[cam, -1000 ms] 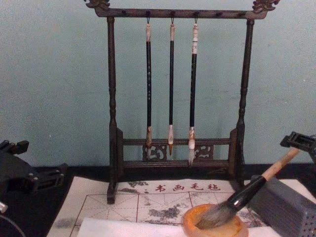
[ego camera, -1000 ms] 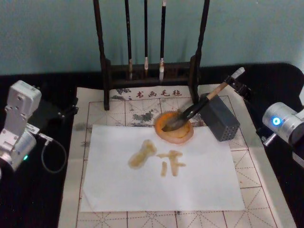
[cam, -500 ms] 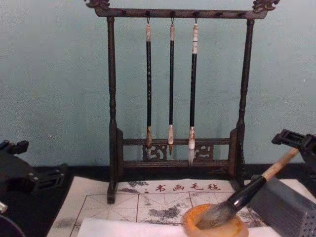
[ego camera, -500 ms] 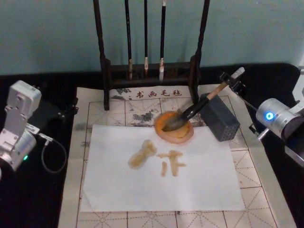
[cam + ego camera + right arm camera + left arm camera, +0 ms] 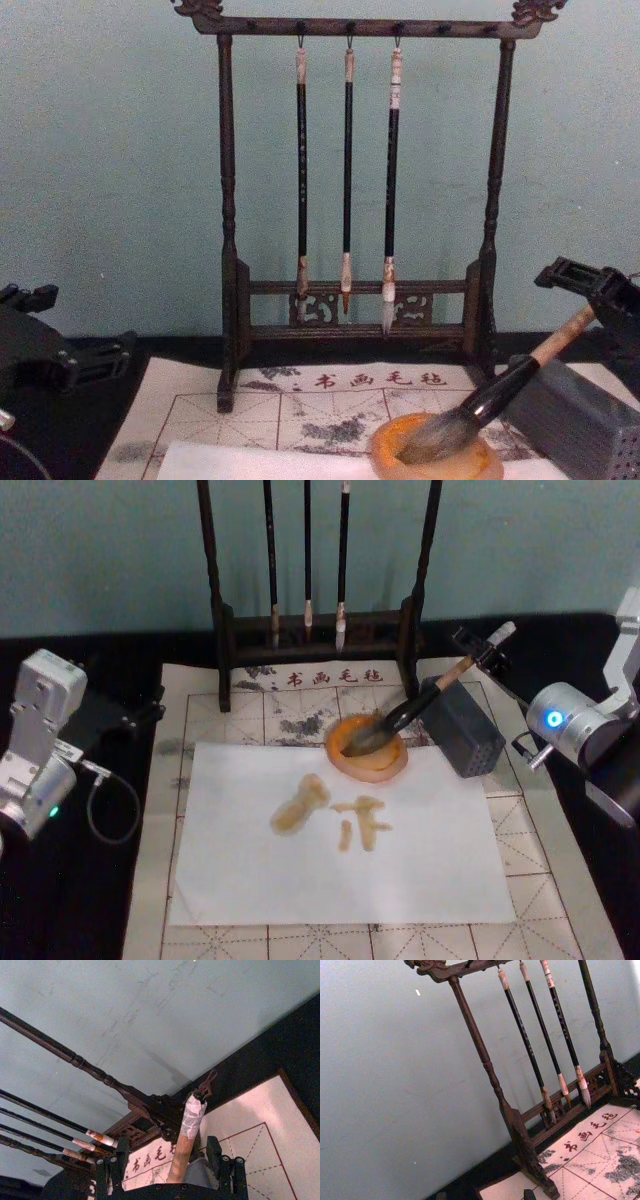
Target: Pick up the brush from the inkstone, write on the paper, then place the brush back to its original position.
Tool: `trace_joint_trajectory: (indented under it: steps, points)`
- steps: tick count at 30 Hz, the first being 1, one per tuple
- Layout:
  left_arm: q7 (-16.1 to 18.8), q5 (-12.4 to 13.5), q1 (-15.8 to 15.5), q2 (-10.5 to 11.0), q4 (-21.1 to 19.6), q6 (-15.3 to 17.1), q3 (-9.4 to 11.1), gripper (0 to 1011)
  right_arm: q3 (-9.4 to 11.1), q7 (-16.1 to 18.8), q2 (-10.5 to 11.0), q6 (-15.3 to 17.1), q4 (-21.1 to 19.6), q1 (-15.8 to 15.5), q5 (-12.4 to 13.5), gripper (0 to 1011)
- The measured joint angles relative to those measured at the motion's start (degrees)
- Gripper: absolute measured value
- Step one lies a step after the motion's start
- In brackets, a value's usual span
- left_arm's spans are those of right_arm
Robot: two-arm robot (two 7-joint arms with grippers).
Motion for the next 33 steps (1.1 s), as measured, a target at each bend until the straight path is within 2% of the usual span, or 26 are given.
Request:
trace_joint_trajectory:
  steps: [13,26,32,33]
  points:
    - [0.00,0.00,0.00,0.00,0.00,0.00,0.00,1001,-1.89,0.41,0.94,-1.52,2.83,1.93,0.58,1002]
    - [0.00,0.00,0.00,0.00,0.00,0.00,0.00,1001,-1.70,0.42,0.78,-1.40,2.63,1.80,0.57,1000]
    - [0.00,0.00,0.00,0.00,0.00,0.00,0.00,1001,-1.64,0.41,0.76,-1.36,2.56,1.76,0.56,909]
    - [0.00,0.00,0.00,0.00,0.00,0.00,0.00,1001,-1.63,0.40,0.75,-1.35,2.54,1.75,0.57,865]
